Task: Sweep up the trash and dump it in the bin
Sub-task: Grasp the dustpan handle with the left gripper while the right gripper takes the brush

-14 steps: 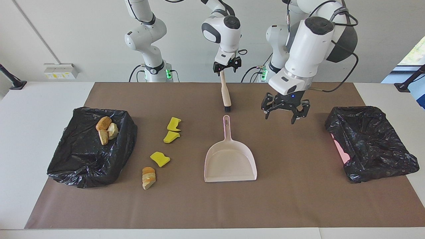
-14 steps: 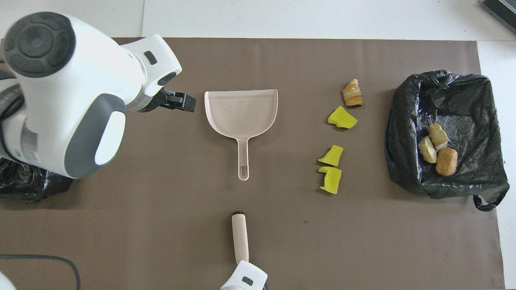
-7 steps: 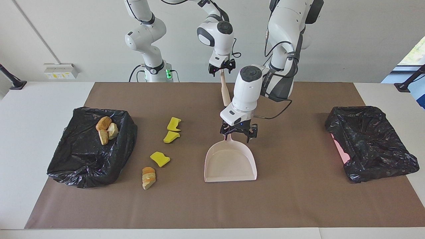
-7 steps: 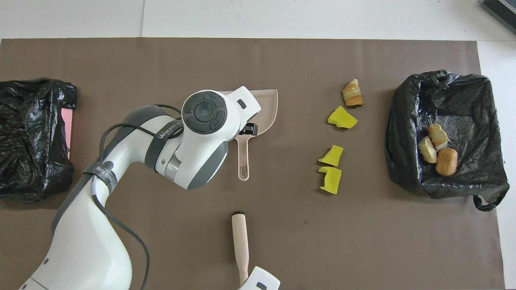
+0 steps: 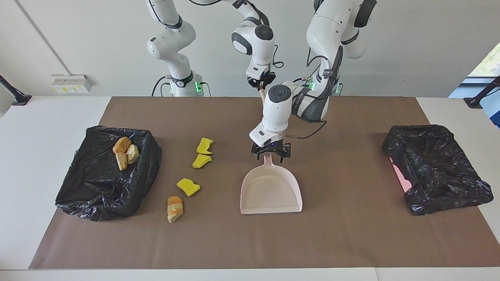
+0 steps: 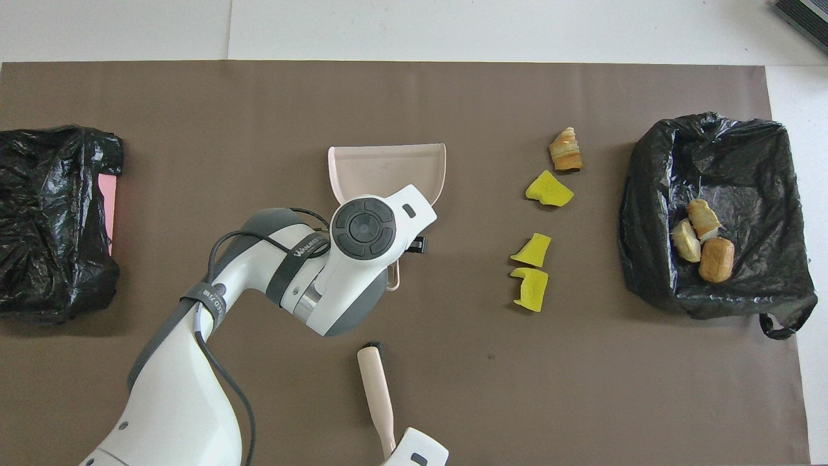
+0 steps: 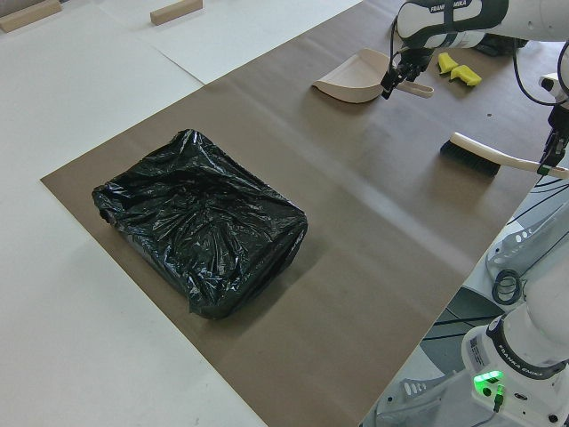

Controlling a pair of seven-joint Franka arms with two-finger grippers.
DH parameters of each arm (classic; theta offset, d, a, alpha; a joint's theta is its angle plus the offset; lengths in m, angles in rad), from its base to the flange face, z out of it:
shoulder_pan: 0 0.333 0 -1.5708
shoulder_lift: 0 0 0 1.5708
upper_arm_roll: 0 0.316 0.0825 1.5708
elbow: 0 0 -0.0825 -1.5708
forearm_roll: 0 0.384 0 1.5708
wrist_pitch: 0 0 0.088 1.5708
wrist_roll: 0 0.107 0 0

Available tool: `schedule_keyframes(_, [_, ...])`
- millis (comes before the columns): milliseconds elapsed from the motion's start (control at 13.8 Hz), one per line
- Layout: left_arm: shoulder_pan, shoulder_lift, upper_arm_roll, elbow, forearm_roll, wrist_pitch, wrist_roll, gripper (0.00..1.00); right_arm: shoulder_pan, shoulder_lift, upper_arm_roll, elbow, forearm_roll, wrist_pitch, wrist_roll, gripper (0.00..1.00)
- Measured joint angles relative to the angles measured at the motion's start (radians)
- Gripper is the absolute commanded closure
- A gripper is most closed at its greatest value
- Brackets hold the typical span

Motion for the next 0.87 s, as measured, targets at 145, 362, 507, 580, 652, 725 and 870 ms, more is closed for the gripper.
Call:
schedule_keyframes(145, [0.0,-0.02,0.004,0.0,0.0,-0.001,0.0,0.34,0.0,0.0,0.0,0.0,0.0,0.0,-0.015,1.0])
schedule_keyframes(362, [-0.001,-0.034,0.0,-0.005,0.0,-0.003,0.0,0.41,-0.007,-0.01,-0.007,0.019,-0.024,-0.071,-0.034,1.0])
schedule_keyframes(507, [-0.005,-0.039,-0.003,-0.02,0.0,-0.003,0.0,0.41,-0.053,-0.061,-0.011,0.039,-0.039,-0.167,-0.089,1.0])
schedule_keyframes(580, [-0.006,-0.042,-0.003,-0.029,0.0,-0.003,-0.001,0.5,-0.085,-0.096,-0.013,0.043,-0.044,-0.214,-0.123,1.0])
schedule_keyframes(652, [-0.007,-0.043,-0.003,-0.035,0.0,-0.003,-0.001,0.7,-0.12,-0.133,-0.014,0.043,-0.06,-0.26,-0.153,1.0])
schedule_keyframes(725, [-0.008,-0.045,-0.003,-0.039,0.0,-0.003,-0.001,0.91,-0.156,-0.165,-0.015,0.042,-0.08,-0.294,-0.179,1.0])
schedule_keyframes(870, [-0.008,-0.048,-0.002,-0.04,0.0,-0.003,0.0,1.0,-0.233,-0.199,-0.017,0.035,-0.119,-0.32,-0.218,1.0])
